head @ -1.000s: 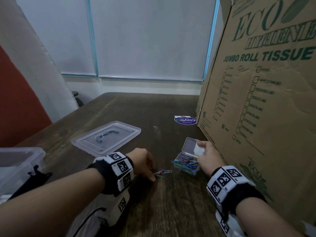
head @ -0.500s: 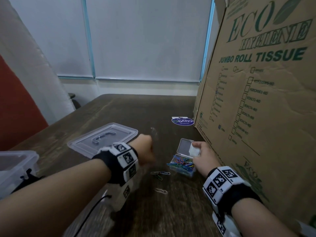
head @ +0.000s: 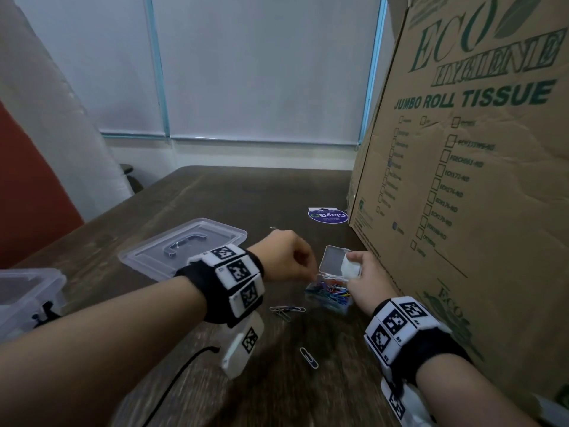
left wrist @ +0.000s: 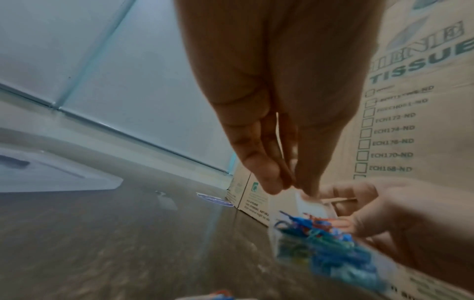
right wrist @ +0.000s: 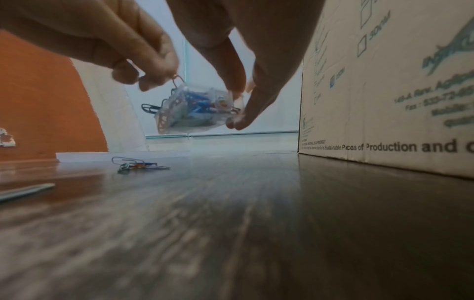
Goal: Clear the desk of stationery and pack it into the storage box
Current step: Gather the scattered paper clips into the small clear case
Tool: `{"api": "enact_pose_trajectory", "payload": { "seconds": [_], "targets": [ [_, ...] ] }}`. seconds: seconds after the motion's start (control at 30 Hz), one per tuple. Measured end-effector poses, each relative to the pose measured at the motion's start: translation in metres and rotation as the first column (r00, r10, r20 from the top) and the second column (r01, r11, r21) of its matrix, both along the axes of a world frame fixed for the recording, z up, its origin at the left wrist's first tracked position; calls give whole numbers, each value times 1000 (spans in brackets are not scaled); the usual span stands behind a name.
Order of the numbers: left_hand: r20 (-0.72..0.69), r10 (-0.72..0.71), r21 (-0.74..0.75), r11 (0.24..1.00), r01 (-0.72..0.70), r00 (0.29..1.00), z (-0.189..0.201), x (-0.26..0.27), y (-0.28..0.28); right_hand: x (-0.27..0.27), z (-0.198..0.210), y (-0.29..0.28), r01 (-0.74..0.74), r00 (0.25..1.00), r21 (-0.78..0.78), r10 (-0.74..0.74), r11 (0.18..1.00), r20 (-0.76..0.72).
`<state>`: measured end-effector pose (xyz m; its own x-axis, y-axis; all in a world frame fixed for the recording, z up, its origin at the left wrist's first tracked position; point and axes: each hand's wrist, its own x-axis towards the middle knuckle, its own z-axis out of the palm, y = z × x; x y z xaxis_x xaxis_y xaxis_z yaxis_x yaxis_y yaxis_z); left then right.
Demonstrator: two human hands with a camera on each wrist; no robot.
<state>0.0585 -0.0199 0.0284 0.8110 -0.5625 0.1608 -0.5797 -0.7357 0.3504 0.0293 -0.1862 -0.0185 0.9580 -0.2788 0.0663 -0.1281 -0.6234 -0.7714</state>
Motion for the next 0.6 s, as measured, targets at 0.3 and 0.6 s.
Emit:
{"api": "enact_pose_trajectory", "payload": {
  "seconds": [0.3, 0.6],
  "targets": [
    [-320, -251, 254, 906, 338, 914, -43, -28, 1, -3, 3, 0, 16, 1000, -27, -16, 1000, 7],
    [-238, 76, 362, 932, 16, 968, -35, 3, 39, 0, 3, 0, 5, 1000, -30, -5, 1000, 3]
  ]
}}
